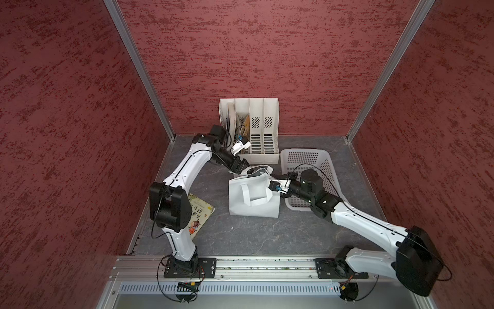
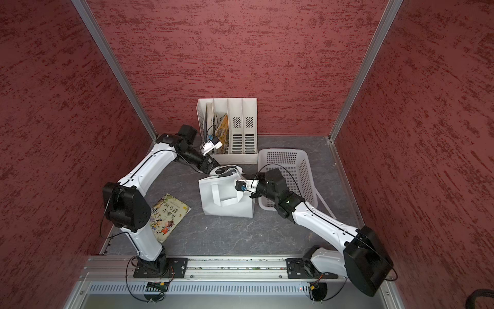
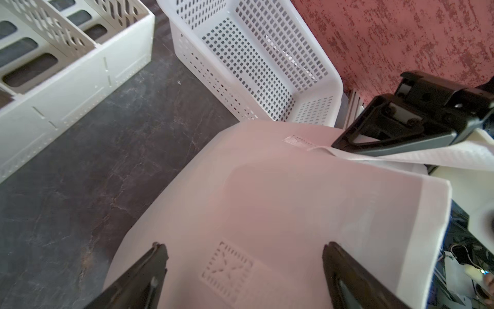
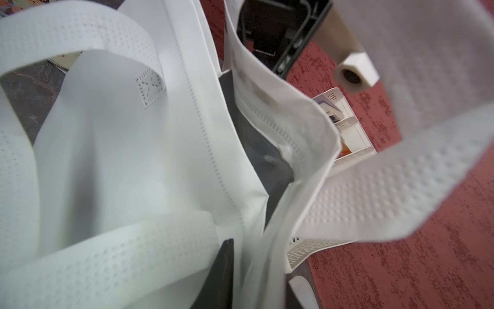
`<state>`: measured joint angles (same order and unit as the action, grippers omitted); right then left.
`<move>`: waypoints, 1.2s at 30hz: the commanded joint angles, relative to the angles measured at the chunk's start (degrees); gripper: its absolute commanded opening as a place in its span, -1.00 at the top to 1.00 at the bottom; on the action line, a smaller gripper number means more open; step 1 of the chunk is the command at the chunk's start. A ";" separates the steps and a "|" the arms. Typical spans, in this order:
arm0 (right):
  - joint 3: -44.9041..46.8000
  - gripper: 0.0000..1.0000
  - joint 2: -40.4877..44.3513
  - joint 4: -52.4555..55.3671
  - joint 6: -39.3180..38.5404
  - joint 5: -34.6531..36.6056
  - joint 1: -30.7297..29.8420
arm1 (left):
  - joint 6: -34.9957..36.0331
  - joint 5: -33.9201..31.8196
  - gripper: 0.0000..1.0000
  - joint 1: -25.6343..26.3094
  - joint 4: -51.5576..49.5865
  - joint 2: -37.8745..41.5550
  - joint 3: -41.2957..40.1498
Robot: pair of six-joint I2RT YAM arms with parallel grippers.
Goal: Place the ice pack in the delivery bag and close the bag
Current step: Close the delivery bag at the center of the board.
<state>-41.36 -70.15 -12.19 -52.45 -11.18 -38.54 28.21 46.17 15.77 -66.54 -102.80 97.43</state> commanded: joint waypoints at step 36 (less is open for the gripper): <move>-8.62 1.00 -6.14 9.54 22.47 -15.70 5.56 | -16.98 17.97 -1.00 -19.59 64.17 46.52 -51.17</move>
<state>-48.53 -75.33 -5.80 -32.86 -23.73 -33.43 8.97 52.60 -5.50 -8.29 -56.66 50.76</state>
